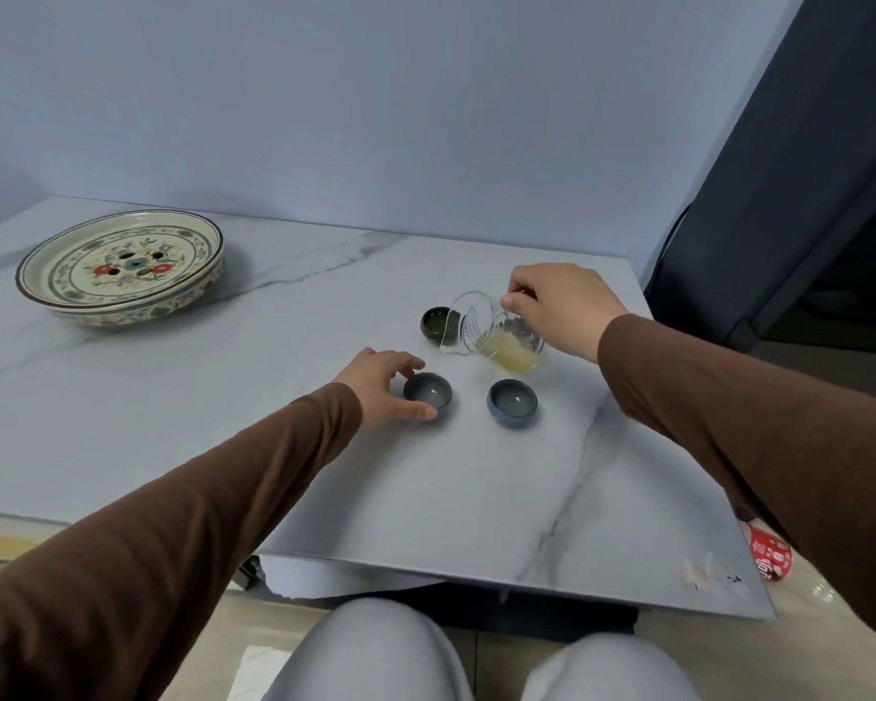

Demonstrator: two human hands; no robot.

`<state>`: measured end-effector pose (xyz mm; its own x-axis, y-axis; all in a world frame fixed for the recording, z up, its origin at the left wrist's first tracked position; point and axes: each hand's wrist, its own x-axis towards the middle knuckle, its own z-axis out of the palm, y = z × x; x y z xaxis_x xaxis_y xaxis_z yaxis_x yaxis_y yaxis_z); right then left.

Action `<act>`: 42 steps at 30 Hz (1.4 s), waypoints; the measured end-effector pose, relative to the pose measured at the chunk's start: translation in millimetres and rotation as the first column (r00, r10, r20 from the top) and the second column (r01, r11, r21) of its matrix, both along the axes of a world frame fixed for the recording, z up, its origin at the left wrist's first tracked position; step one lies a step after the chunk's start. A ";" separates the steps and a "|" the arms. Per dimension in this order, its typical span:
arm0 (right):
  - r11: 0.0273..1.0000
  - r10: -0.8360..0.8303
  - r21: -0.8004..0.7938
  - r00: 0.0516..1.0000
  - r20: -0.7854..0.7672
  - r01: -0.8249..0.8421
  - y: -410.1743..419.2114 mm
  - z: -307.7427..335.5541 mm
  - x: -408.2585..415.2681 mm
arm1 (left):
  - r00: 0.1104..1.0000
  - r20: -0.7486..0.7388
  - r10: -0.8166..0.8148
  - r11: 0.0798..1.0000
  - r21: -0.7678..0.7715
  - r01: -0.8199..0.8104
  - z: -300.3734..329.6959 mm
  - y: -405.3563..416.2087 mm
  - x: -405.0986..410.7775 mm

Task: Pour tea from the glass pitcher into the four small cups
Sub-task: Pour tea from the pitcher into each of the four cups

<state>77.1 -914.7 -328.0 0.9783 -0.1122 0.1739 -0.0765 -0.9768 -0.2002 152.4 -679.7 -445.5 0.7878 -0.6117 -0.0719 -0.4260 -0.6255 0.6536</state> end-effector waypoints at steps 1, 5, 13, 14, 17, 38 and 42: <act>1.000 0.019 -0.018 1.000 -0.014 -0.019 5.2 -1.3 -3.5 | 1.000 0.005 0.006 1.000 -0.002 -0.006 -1.1 1.7 -3.3; 0.989 0.086 -0.116 0.995 -0.044 -0.090 24.1 -3.3 -11.0 | 1.000 -0.002 0.031 0.999 -0.033 -0.031 -3.9 3.8 -9.9; 0.929 0.177 -0.332 0.984 0.017 -0.161 48.1 -2.7 -7.9 | 0.997 -0.006 0.071 0.996 -0.051 -0.071 -9.5 1.2 -7.0; 0.923 0.181 -0.347 0.983 0.016 -0.164 49.9 -2.8 -7.3 | 0.997 -0.013 0.075 0.996 -0.053 -0.076 -10.3 0.8 -6.6; 0.907 0.202 -0.381 0.979 0.012 -0.182 54.3 -2.1 -6.4 | 0.996 -0.028 0.088 0.994 -0.059 -0.090 -11.5 -0.3 -4.3; 0.850 0.242 -0.488 0.970 0.023 -0.200 64.3 15.9 -7.4 | 0.993 -0.072 0.098 0.994 -0.048 -0.101 -11.2 0.7 -1.3; 0.840 0.245 -0.503 0.969 0.022 -0.201 65.6 18.2 -7.0 | 0.993 -0.070 0.100 0.994 -0.036 -0.102 -10.1 0.3 -0.4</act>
<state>70.1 -849.2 -309.8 0.9462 0.2297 0.2279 0.1510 -0.9364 0.3167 152.0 -679.4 -455.6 0.8397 -0.5328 -0.1053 -0.3156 -0.6365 0.7038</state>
